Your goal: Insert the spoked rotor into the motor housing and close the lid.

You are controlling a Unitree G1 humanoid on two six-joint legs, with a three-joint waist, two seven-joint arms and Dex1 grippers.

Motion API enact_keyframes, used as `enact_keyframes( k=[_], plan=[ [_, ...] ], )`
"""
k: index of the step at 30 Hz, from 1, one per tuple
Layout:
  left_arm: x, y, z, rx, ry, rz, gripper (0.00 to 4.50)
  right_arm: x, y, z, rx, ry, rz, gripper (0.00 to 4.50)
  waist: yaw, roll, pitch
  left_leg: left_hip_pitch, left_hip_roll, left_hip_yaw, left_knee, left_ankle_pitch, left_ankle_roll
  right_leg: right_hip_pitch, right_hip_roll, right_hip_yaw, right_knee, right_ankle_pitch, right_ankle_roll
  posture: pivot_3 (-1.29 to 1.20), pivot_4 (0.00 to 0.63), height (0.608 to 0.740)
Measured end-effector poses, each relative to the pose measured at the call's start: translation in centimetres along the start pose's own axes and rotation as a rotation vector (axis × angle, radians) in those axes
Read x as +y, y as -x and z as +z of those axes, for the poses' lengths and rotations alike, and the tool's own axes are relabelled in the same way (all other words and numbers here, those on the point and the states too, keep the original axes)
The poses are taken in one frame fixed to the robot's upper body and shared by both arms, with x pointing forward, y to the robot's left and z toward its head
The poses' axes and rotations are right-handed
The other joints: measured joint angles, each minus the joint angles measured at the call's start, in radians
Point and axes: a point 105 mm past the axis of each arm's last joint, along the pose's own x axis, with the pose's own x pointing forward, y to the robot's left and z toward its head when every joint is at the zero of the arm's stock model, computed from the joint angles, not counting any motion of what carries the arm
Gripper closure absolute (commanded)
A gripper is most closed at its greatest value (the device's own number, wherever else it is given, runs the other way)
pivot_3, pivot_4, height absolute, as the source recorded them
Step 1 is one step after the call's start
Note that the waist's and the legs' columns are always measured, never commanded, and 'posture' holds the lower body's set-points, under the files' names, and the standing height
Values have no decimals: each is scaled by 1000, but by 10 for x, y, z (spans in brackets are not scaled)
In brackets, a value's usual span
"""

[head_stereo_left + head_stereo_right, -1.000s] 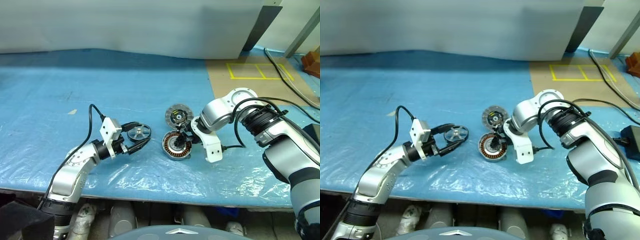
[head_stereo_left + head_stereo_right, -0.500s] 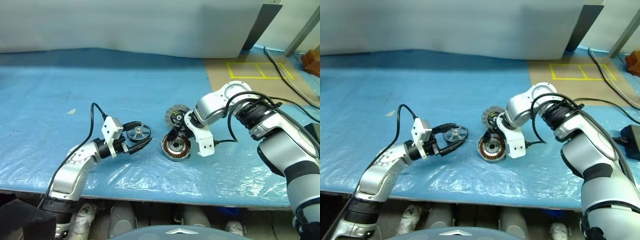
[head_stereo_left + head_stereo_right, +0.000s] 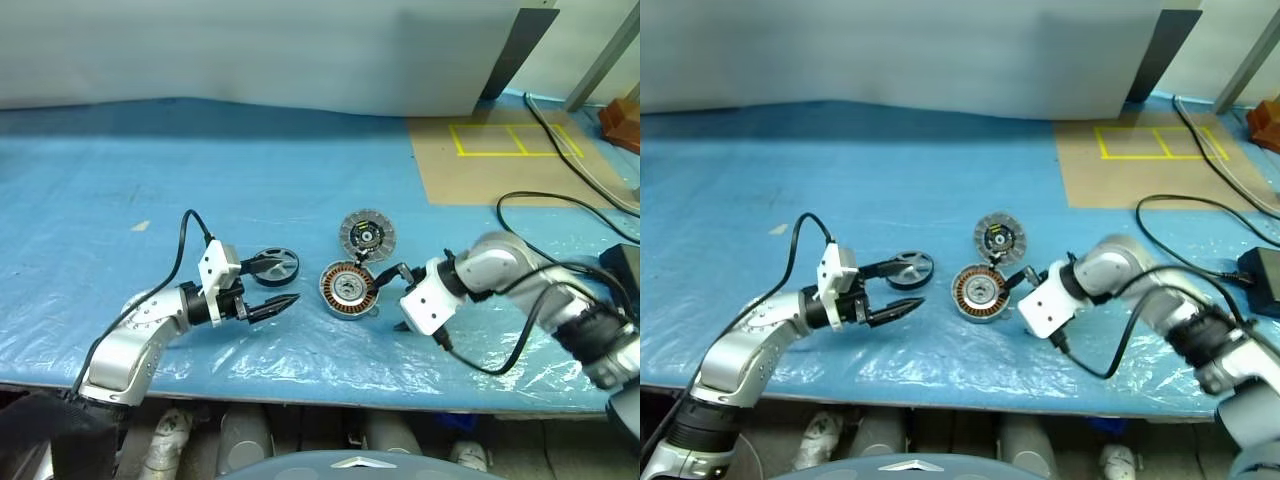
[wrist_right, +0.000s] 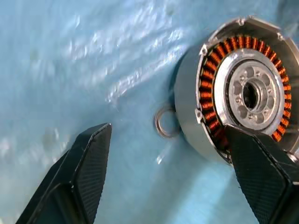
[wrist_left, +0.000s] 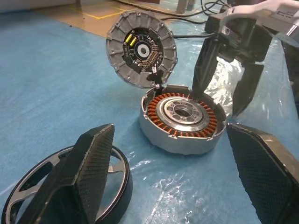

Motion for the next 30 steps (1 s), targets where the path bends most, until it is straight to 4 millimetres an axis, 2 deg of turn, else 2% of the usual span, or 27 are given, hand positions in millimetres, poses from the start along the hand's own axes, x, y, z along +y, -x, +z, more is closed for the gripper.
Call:
enact_keyframes(
  k=[3,4,6,8,10,14,18,21,24,28,30],
  plan=[
    [2,-2,8,-1,-3,-27,474,-8,-6,5,-7,-154,-89,468,0,0,0,4,-2,1,0,0,0,1,0,4,0,-1,5,0,150,740],
    [1,-7,12,1,-3,-48,474,-7,0,6,-9,-230,-137,468,3,1,1,2,-2,1,0,0,0,0,0,4,0,-1,6,0,150,740],
    [-3,-7,16,2,0,-69,474,19,32,25,-2,-339,-193,468,47,10,6,-1,-3,3,-3,0,0,-1,-4,6,-1,-2,7,0,150,740],
    [-1,-2,12,34,17,-56,474,30,56,42,65,-315,-195,468,59,9,6,1,-6,5,-6,0,0,1,-5,9,-5,-3,9,0,150,740],
    [-1,-7,16,30,15,-72,474,31,69,52,109,-271,-222,468,55,0,1,1,-6,5,-8,0,0,1,-3,8,-9,-2,9,0,150,740],
    [-3,-14,20,23,11,-95,474,39,71,55,119,-286,-194,468,52,-2,0,1,-6,5,-11,0,0,2,-3,7,-17,1,8,0,150,740],
    [-2,-17,23,10,5,-102,474,26,81,72,22,-299,-217,468,53,-2,0,1,-6,5,-12,0,0,3,-2,7,-17,1,8,0,150,740],
    [-1,-16,20,9,13,-102,474,9,89,74,2,-285,-290,468,54,-2,0,1,-6,5,-12,0,0,3,-3,7,-17,1,8,0,150,740],
    [1,-16,19,-8,7,-95,474,-11,91,69,-64,-358,-420,468,54,-2,0,1,-6,5,-12,2,-4,4,-3,6,-17,1,8,0,150,740],
    [2,-16,11,-19,17,-71,474,-22,83,49,-169,-604,-578,468,56,-2,0,0,-7,4,-13,3,-5,4,-3,5,-18,1,8,0,150,740],
    [2,-16,9,-31,14,-59,474,-29,82,34,-245,-778,-723,468,55,-1,0,1,-7,4,-13,3,-5,4,-3,5,-18,1,8,0,150,740]
  ],
)
